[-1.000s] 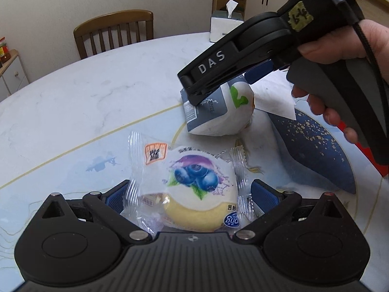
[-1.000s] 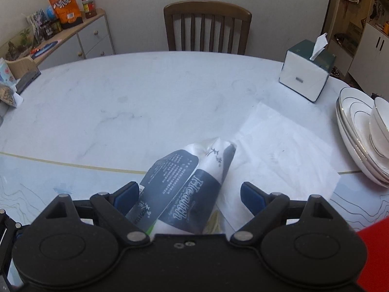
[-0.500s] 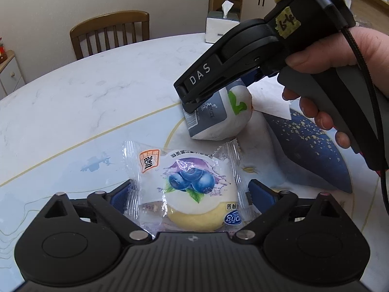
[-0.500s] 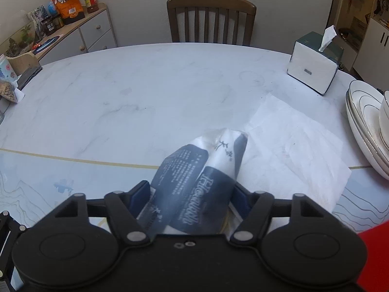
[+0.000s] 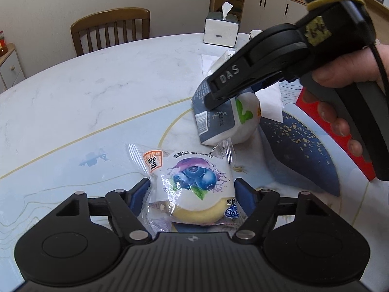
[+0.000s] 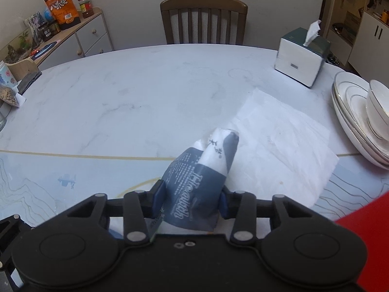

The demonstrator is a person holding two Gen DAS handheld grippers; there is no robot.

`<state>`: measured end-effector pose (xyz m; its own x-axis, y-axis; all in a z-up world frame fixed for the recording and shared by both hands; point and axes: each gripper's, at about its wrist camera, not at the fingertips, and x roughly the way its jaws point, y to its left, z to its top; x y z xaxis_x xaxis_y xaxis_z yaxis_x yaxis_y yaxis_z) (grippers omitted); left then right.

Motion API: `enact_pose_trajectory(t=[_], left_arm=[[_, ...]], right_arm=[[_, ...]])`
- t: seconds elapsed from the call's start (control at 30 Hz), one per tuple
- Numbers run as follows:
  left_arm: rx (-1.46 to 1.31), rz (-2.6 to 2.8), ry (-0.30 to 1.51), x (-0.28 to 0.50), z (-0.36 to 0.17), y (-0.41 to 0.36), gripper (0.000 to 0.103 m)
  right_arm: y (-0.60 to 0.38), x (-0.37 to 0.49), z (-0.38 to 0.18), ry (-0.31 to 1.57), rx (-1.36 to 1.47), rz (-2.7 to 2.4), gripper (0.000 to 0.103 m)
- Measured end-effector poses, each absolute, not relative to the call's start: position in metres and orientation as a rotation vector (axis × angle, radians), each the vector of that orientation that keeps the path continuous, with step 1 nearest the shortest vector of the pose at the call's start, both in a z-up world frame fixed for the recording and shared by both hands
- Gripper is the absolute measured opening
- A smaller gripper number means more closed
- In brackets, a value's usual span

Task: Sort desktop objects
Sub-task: 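Grasp the blueberry bun with the left tool while the right grasps the grey snack bag, then carry the blueberry bun and grey snack bag over the red box with both tools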

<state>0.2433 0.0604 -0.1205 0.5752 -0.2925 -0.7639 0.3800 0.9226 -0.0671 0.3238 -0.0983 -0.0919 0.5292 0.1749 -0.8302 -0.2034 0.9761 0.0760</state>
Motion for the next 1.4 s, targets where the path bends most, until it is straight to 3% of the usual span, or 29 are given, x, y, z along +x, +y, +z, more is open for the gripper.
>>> enact_pose_trajectory(t=[0.43, 1.4], left_arm=[[0.027, -0.398, 0.893, 0.217, -0.108, 0.06, 0.071], [0.0, -0.405, 0.82, 0.168, -0.058, 0.025, 0.071]], right_arm=[[-0.126, 0.285, -0.074, 0.98, -0.004, 0.216, 0.027], [-0.183, 0.188, -0.016, 0.953, 0.042, 0.333, 0.025]])
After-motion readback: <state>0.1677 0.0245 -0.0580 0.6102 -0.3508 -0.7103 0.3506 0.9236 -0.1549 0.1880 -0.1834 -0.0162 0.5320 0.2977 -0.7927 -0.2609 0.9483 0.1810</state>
